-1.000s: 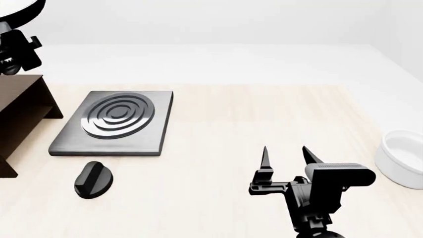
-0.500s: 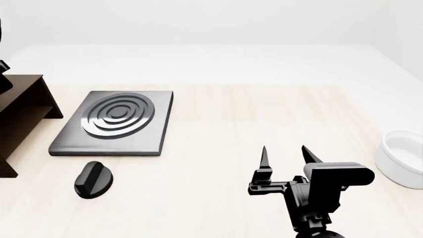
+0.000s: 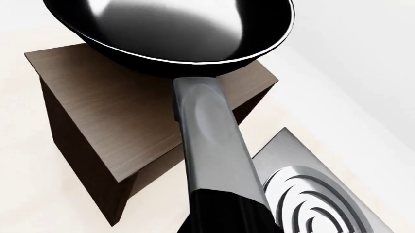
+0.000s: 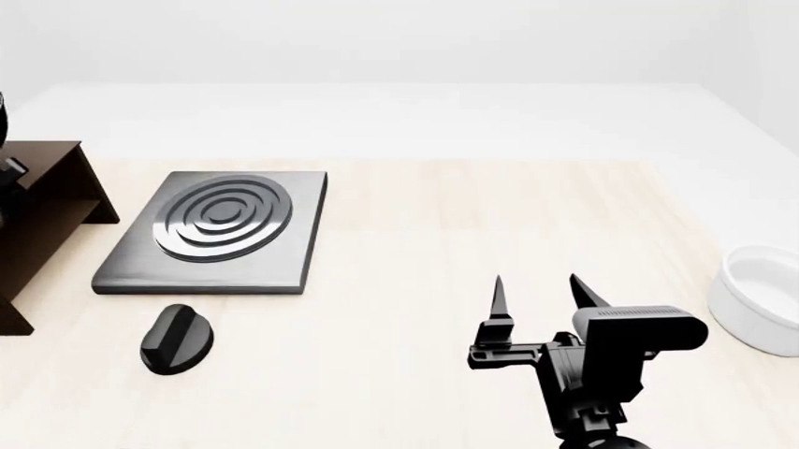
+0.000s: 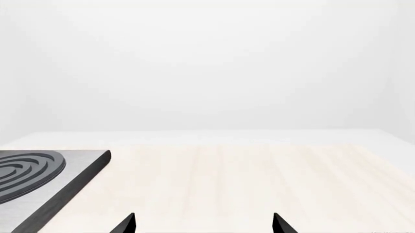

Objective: Put the frying pan on top of the cabinet.

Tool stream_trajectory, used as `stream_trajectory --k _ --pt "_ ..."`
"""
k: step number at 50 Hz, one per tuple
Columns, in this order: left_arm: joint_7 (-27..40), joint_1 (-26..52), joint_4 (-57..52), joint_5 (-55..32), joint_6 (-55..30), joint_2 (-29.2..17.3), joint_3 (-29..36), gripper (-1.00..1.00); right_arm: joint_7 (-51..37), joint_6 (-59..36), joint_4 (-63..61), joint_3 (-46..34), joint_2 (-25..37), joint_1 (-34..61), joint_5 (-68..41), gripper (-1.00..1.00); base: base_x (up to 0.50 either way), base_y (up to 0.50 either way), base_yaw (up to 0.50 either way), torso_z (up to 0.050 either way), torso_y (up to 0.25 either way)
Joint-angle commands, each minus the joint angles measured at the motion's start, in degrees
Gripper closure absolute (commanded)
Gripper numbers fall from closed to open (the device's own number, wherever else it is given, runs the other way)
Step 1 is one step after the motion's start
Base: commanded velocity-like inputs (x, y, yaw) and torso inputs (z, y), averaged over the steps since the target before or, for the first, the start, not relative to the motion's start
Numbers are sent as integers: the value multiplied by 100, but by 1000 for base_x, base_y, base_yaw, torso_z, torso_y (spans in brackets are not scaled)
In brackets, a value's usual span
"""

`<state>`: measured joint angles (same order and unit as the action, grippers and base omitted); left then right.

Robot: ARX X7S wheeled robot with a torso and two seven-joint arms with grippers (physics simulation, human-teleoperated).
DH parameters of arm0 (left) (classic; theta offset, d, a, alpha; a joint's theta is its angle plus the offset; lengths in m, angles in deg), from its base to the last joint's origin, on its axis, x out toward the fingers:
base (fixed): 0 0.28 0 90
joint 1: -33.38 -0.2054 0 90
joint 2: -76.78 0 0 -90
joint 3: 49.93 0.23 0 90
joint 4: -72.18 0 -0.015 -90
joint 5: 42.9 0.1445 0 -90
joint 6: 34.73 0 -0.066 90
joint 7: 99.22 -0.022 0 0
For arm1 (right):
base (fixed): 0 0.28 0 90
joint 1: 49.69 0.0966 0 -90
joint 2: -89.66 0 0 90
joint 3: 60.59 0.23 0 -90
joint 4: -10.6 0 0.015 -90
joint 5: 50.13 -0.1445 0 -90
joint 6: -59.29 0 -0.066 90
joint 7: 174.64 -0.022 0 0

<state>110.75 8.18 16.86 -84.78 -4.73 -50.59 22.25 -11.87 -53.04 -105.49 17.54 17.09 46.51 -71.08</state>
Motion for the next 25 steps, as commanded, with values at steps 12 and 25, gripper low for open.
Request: stream_trajectory --k 12,25 --pt "312 109 843 12 497 37 190 100 -43 52 7 -28 34 -27 -32 -100 1 2 1 0 1" --pt "344 28 593 -155 293 80 94 -100 -61 51 3 -65 52 2 -47 -100 1 0 0 0 0"
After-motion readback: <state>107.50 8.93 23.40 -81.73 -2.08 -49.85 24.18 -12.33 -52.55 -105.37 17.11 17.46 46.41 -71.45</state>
